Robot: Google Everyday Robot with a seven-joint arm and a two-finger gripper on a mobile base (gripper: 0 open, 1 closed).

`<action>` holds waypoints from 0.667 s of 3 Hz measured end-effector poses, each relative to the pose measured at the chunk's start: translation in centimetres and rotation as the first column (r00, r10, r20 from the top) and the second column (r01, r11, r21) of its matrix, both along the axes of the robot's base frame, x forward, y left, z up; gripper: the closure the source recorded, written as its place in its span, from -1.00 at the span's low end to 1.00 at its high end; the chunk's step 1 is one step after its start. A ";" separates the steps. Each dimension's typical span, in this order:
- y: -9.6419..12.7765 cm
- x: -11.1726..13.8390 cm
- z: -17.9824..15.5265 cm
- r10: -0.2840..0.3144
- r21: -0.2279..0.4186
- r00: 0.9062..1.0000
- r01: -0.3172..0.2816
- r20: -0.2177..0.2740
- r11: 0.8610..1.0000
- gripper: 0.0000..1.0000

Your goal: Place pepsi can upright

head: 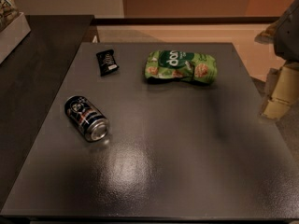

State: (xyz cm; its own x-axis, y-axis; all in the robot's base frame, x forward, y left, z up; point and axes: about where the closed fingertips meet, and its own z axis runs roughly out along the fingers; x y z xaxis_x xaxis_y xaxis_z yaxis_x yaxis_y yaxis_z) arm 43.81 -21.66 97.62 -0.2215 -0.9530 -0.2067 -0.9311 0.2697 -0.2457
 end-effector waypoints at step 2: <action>1.4 -0.2 0.6 0.007 0.002 1.000 -0.007 -0.002 1.000 -1.00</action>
Offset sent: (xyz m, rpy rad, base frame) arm -0.0063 0.0309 0.0078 0.0034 0.0326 0.0175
